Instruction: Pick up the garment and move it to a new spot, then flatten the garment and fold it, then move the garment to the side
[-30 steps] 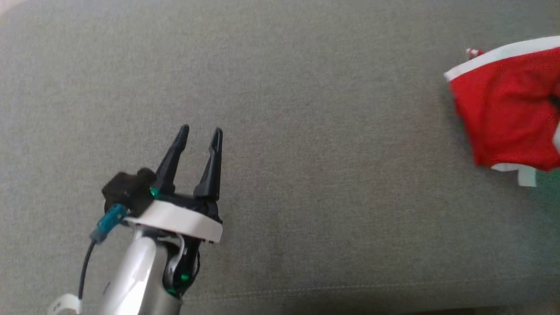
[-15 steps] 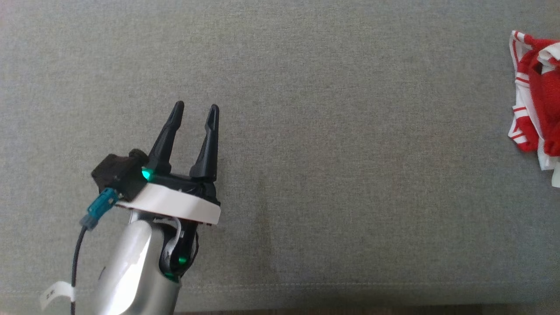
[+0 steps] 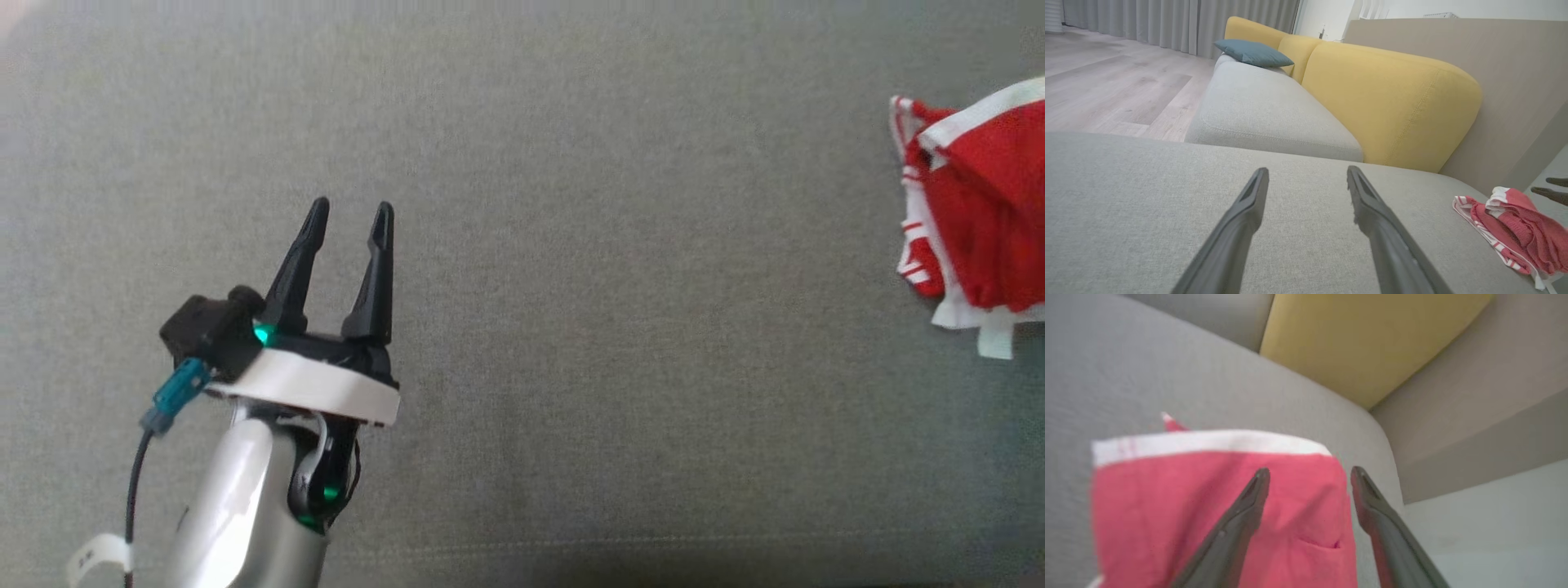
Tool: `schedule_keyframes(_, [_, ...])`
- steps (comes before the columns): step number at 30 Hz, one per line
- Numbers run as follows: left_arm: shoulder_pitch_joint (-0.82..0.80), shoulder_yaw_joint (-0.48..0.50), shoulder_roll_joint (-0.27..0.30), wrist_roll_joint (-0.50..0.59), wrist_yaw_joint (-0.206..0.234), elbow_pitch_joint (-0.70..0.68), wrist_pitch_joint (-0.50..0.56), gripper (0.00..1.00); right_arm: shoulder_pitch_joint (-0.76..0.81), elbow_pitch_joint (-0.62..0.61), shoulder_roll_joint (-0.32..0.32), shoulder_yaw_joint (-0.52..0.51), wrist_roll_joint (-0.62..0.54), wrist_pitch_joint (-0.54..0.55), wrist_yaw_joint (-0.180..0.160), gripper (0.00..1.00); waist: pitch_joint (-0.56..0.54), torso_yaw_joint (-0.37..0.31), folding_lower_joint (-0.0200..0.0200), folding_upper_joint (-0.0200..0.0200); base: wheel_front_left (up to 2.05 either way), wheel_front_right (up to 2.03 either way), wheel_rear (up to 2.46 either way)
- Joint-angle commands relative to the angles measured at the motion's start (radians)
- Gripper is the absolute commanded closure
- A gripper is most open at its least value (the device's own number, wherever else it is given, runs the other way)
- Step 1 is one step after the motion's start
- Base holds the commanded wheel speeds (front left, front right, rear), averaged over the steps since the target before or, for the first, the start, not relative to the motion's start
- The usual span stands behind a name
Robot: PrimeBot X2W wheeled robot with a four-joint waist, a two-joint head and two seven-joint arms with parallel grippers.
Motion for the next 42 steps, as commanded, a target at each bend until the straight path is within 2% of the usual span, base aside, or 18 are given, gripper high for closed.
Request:
schedule_keyframes(1, [0.011,0.046,0.007,0.011,0.000,-0.026,-0.012,0.00,0.023,-0.067,0.028,-0.029,-0.034,-0.070,-0.001,0.00,-0.068,-0.015,-0.0001,0.0000,0.00,0.00,0.00])
schedule_keyframes(2, [0.018,0.050,0.007,0.013,0.000,-0.025,-0.012,0.00,0.033,-0.092,0.062,-0.044,-0.050,-0.111,-0.001,0.00,-0.090,-0.018,-0.0001,0.0000,0.00,0.00,0.00])
schedule_keyframes(3, [0.018,0.050,0.007,0.013,0.000,-0.025,-0.012,0.00,0.033,-0.092,0.062,-0.044,-0.050,-0.111,-0.001,0.00,-0.090,-0.018,-0.0001,0.0000,0.00,0.00,0.00])
schedule_keyframes(8, [0.064,0.067,0.007,0.019,0.005,-0.026,-0.012,0.00,0.118,-0.184,0.238,-0.092,-0.063,-0.275,-0.001,0.00,-0.189,-0.034,-0.0001,0.0000,0.00,0.00,0.00])
schedule_keyframes(12, [0.105,0.073,0.007,0.019,0.014,-0.028,-0.012,0.00,0.212,-0.252,0.355,-0.092,-0.045,-0.383,-0.001,0.00,-0.254,-0.043,-0.0001,0.0000,0.00,0.00,0.00])
schedule_keyframes(13, [0.124,0.074,0.007,0.020,0.016,-0.030,-0.012,0.00,0.266,-0.286,0.404,-0.095,-0.040,-0.429,-0.001,0.00,-0.273,-0.046,-0.0001,0.0000,0.00,0.00,0.00])
schedule_keyframes(20, [0.188,0.070,0.007,0.040,0.041,-0.031,-0.012,0.00,0.464,-0.379,0.562,-0.163,-0.044,-0.546,-0.001,0.00,-0.314,-0.049,-0.0001,0.0000,0.00,0.00,0.00])
schedule_keyframes(25, [0.233,0.050,0.007,0.050,0.067,-0.026,-0.012,0.00,0.594,-0.421,0.595,-0.191,-0.047,-0.579,-0.001,0.00,-0.328,-0.043,-0.0001,0.0000,0.00,0.00,0.00])
schedule_keyframes(29, [0.255,0.045,0.007,0.071,0.110,-0.062,-0.012,0.00,0.665,-0.453,0.597,-0.200,0.036,-0.586,-0.001,0.00,-0.335,-0.040,-0.0001,0.0000,0.00,0.00,0.00])
schedule_keyframes(31, [0.261,0.045,0.007,0.080,0.117,-0.074,-0.012,0.00,0.678,-0.471,0.597,-0.203,0.051,-0.586,-0.001,0.00,-0.335,-0.041,-0.0001,0.0000,0.00,0.00,0.00])
schedule_keyframes(38, [0.262,0.050,0.007,0.098,0.125,-0.096,-0.012,0.00,0.691,-0.501,0.597,-0.195,0.055,-0.586,-0.001,0.00,-0.335,-0.046,-0.0001,0.0000,0.00,0.00,0.00])
schedule_keyframes(42, [0.262,0.043,0.007,0.130,0.115,-0.097,-0.012,0.00,0.691,-0.508,0.597,-0.197,0.059,-0.586,-0.001,0.00,-0.333,-0.046,-0.0001,0.0000,0.00,0.00,0.00])
